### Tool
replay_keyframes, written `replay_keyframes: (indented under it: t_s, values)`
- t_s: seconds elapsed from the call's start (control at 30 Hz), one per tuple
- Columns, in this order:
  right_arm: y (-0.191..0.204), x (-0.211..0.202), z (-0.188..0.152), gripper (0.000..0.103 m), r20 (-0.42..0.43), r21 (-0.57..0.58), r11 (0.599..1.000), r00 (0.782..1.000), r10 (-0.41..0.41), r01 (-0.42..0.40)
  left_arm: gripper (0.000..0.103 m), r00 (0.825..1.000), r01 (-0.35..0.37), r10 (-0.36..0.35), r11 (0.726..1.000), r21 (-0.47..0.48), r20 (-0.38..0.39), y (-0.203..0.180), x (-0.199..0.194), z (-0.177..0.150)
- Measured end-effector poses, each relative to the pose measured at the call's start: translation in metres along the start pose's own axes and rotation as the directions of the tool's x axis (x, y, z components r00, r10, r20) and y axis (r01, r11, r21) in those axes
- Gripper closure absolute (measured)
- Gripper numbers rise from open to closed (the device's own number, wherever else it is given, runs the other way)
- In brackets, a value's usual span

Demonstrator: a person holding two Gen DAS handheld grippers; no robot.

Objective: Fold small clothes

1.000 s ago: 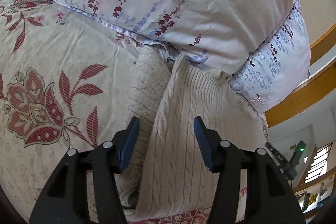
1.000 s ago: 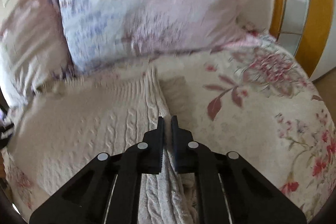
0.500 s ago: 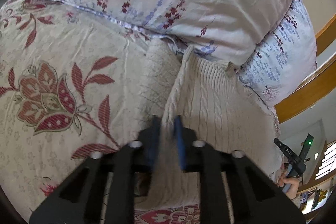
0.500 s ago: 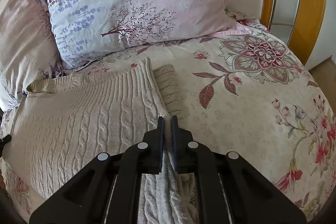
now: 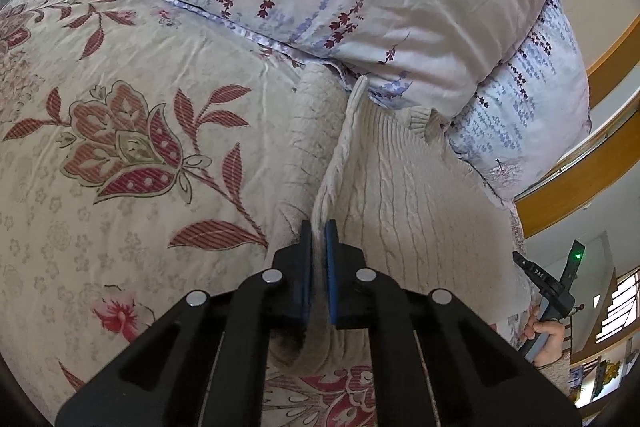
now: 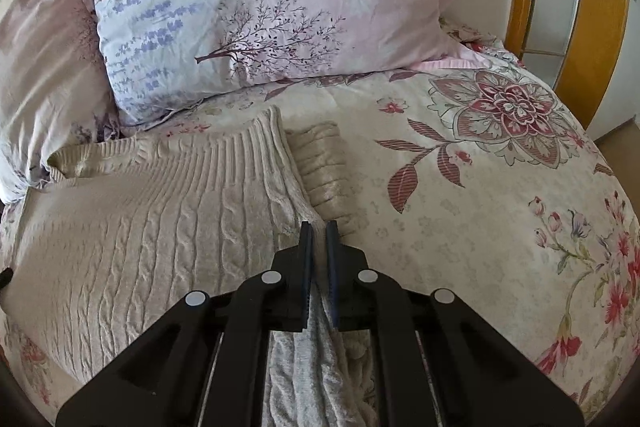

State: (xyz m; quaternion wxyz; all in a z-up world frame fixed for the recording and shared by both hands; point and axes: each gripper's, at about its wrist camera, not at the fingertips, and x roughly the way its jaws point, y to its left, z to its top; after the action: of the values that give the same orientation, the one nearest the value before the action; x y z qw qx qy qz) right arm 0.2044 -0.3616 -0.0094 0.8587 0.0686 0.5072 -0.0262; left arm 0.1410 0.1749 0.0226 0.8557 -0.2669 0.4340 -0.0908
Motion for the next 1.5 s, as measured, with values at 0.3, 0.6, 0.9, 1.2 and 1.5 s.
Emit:
replay_keyframes:
  t_s: [0.3,0.6,0.9,1.2,1.5]
  values:
    - [0.004,-0.039,-0.007,0.062,0.017,-0.01,1.0,0.999,0.03,-0.03,0.06,0.999,-0.016,0.014,0.999,0.049,0.046,-0.015,-0.017,0.005]
    - [-0.004,-0.039,-0.041,0.081,-0.012,-0.031,0.999,1.0,-0.027,0.026,0.05,0.995,-0.103,0.101,0.987,0.122,0.023,-0.028,-0.001,0.003]
    - [-0.011,-0.045,-0.06,0.093,-0.008,-0.003,1.0,1.0,-0.024,0.024,0.051,0.992,-0.127,0.128,0.985,0.12,-0.002,-0.019,0.007,-0.001]
    - [0.039,-0.075,-0.048,0.067,0.08,-0.139,0.99,0.997,-0.02,0.031,0.049,0.992,-0.128,0.13,0.984,0.122,-0.004,-0.02,0.007,-0.001]
    - [0.057,-0.045,-0.056,0.064,-0.046,-0.23,0.971,0.996,-0.072,0.06,0.044,0.992,-0.125,0.127,0.983,0.135,-0.005,-0.023,0.008,-0.001]
